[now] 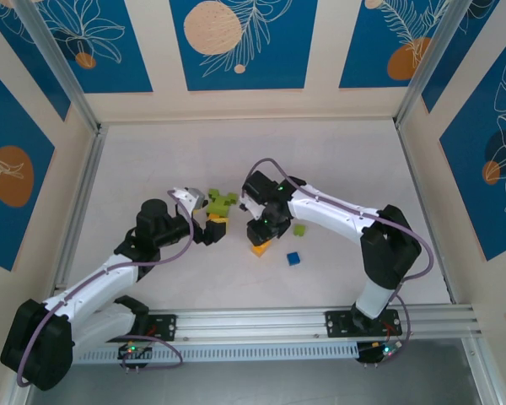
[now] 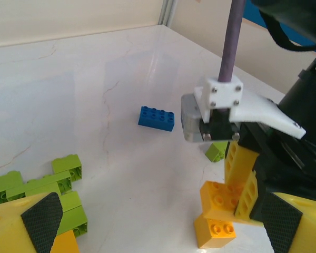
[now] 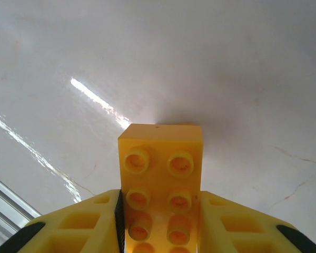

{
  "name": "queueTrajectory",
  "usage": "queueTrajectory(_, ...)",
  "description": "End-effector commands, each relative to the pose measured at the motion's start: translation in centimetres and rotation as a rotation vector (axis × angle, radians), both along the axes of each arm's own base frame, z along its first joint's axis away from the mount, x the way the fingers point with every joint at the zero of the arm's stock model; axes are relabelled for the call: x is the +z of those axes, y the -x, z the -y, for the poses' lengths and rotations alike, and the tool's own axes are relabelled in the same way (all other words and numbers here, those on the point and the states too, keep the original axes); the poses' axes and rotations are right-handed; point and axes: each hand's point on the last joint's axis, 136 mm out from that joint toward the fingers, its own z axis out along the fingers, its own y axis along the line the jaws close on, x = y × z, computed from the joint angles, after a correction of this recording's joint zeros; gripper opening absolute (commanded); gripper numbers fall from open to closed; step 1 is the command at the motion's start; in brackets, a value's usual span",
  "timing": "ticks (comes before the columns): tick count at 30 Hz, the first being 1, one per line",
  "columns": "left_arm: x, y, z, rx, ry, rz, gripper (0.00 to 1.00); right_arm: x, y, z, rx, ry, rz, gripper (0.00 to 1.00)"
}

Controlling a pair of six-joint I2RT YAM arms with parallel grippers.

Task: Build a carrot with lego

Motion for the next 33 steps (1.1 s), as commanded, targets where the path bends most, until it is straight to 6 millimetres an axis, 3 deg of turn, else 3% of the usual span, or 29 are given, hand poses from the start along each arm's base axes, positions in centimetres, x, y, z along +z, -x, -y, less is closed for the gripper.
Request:
queueTrajectory(1, 1.5, -0.5, 0.1, 0.001, 0.004, 0.053, 0.99, -1.2, 1.3, 0.4, 0.009, 0.037, -0.058, 0.36)
queueTrajectory(22, 1.1, -0.8, 0.2, -0.001, -0.009, 0.045, 0.99, -3.6, 0.0, 0.7, 0.096, 0.044, -0.075, 0.36)
queueTrajectory(33, 0.9, -0.9, 0.3, -0.004, -0.012, 0.041, 0.99, -4.1, 0.6, 0.2, 0.127, 0.024, -0.125, 0.36)
